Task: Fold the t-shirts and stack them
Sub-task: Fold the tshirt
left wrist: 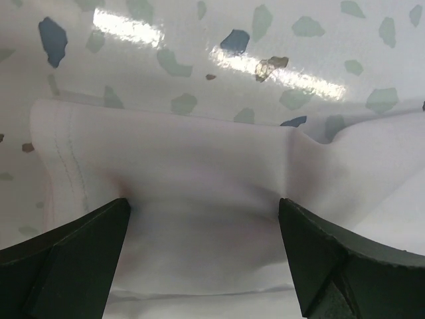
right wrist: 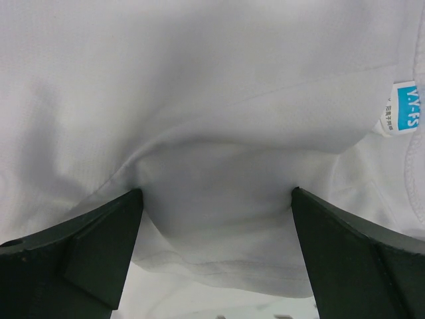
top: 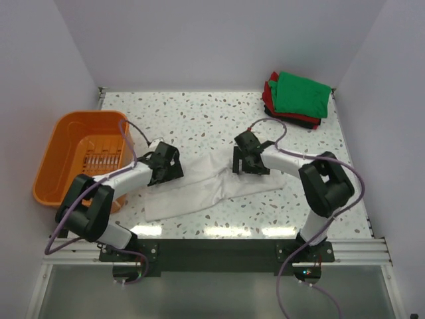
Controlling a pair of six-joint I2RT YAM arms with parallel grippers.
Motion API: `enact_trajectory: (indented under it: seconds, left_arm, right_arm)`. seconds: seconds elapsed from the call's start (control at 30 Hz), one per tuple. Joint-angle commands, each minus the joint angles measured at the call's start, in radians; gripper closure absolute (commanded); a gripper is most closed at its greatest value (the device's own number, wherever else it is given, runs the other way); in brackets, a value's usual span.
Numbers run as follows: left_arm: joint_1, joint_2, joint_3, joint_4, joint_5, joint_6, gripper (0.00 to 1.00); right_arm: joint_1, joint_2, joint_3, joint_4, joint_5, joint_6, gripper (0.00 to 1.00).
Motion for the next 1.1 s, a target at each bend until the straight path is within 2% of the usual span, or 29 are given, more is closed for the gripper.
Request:
enact_trajectory:
  seconds: [0.0,0.13,0.3,0.5,0.63,0.67,0.77,0.9,0.97,1.07]
  left_arm:
    - [-0.001,-0.041,-0.110,-0.128,0.033,-0.146,0.00]
    - [-0.005,-0.099,-0.174,-0.161,0.065,-0.237,0.00]
    - [-0.054,-0.132,-0.224,-0.162,0.160,-0.366,0.00]
    - [-0.171,-0.164,-0.241,-0.139,0.220,-0.521,0.00]
    - [-0.278,-0.132,-0.241,-0.129,0.224,-0.630,0.00]
    - [-0.298,-0.132,-0.234,-0.127,0.221,-0.706,0.00]
    - [-0.416,-0.129,-0.192,-0.105,0.167,-0.812,0.00]
    - [-0.528,-0.061,-0.129,-0.142,0.152,-0.855,0.00]
    - [-0.563,-0.020,-0.125,-0.101,0.169,-0.880,0.00]
    - [-0.610,0.035,-0.099,-0.096,0.178,-0.904,0.00]
  right_arm:
    - [-0.007,0.216,0.074,0.076,-0.084,-0.156,0.01]
    - [-0.046,0.413,0.373,-0.046,-0.157,-0.325,0.01]
    - [-0.112,0.598,0.648,-0.172,-0.337,-0.405,0.01]
    - [-0.142,0.797,1.020,-0.329,-0.352,-0.534,0.01]
    - [-0.172,0.879,1.140,-0.374,-0.484,-0.593,0.01]
    - [-0.175,0.889,1.156,-0.375,-0.522,-0.609,0.01]
    - [-0.178,0.915,1.220,-0.400,-0.529,-0.636,0.01]
    - [-0.181,0.937,1.289,-0.371,-0.542,-0.684,0.01]
    - [-0.182,0.960,1.328,-0.369,-0.556,-0.686,0.01]
    - [-0.185,0.968,1.346,-0.397,-0.630,-0.696,0.01]
